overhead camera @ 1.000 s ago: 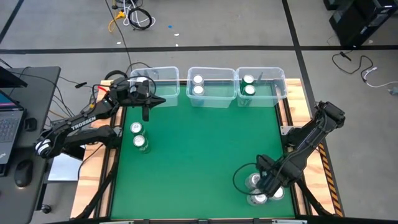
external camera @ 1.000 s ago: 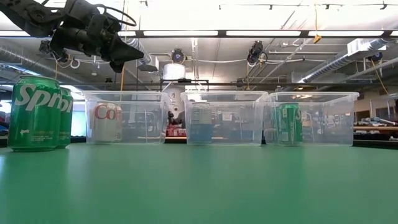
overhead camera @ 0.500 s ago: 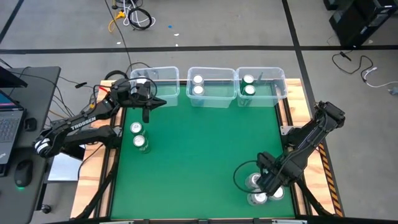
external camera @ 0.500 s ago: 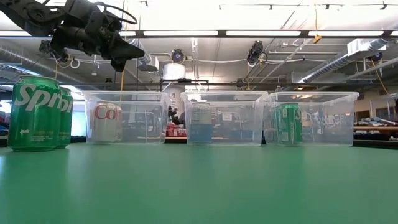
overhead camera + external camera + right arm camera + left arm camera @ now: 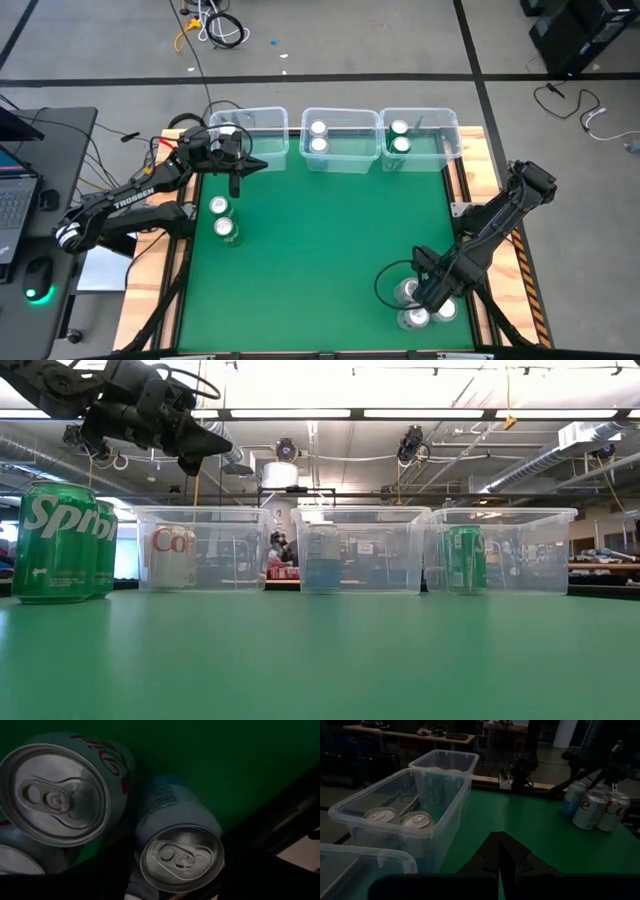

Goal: Sort soda cans
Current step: Put the top blue white soda can into the middle transparent bin

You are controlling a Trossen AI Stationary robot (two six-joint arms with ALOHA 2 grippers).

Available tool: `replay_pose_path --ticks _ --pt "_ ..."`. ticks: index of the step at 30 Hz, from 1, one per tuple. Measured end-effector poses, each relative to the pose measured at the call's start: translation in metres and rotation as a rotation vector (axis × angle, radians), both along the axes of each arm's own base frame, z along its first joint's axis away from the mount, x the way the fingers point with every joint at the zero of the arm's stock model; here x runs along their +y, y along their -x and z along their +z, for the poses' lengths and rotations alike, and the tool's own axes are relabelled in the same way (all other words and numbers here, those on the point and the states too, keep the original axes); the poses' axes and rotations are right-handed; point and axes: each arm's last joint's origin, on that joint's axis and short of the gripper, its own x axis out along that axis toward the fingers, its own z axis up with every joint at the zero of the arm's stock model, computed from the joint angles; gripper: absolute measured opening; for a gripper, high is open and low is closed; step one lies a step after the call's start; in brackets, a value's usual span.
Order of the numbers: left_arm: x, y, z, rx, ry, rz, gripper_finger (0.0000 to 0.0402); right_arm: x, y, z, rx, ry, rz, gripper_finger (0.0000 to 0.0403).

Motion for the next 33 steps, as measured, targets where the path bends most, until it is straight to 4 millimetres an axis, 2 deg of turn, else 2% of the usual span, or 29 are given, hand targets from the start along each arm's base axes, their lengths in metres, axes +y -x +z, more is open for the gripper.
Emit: replay_pose_path --ticks 21,27,33 --pt "0.0 0.0 -0.001 0.011 0.008 0.0 0.0004 0.0 -0.001 -0.002 -0.018 0.016 0.02 0.0282" --pt "0.0 0.0 -0.001 0.012 0.008 0.0 0.0004 -0.001 0.0 -0.011 -0.028 0.011 0.024 0.0283" --pt "0.0 0.0 -0.001 0.012 0.009 0.0 0.0004 -0.001 0.0 -0.011 -0.037 0.018 0.03 0.0283"
